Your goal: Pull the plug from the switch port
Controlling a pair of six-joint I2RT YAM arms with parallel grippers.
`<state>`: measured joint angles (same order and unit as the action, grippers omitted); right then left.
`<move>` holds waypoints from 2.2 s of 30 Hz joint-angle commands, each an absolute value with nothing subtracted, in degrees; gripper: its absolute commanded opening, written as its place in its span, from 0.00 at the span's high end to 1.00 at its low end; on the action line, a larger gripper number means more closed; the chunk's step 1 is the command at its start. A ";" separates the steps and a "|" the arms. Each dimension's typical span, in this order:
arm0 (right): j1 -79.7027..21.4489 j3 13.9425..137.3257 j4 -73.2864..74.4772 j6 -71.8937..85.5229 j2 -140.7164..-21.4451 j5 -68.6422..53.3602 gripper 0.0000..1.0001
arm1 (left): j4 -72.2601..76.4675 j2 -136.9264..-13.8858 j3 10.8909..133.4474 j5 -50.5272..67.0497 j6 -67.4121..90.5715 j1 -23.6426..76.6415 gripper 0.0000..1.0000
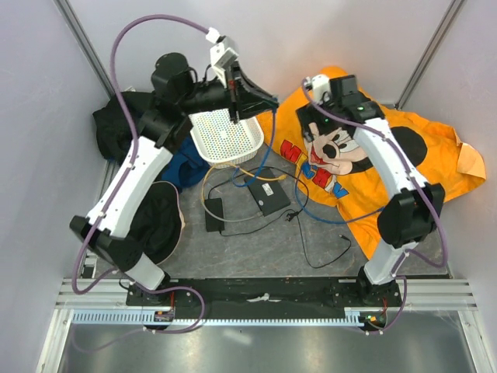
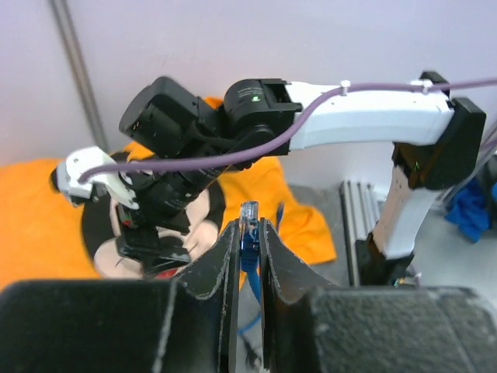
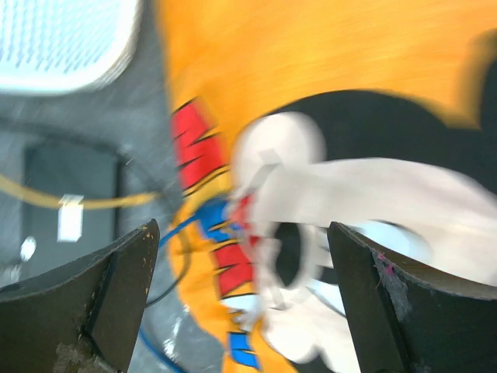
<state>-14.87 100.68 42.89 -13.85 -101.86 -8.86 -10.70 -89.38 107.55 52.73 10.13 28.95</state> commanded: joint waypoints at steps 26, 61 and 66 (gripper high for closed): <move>6.24 91.68 38.06 -3.69 -76.56 2.73 0.02 | 3.69 -116.19 100.72 48.95 7.65 54.31 0.98; 7.38 86.23 39.47 -6.42 -76.29 -15.81 0.02 | -6.67 -91.95 85.27 42.80 10.54 46.25 0.05; 3.54 85.61 41.66 -8.87 -78.13 -22.76 0.02 | -16.86 -82.64 78.41 39.14 0.81 42.98 0.07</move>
<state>6.81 86.43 40.10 -6.28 -77.71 -15.20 -8.21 -88.31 82.04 42.59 7.14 44.25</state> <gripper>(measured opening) 0.982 0.941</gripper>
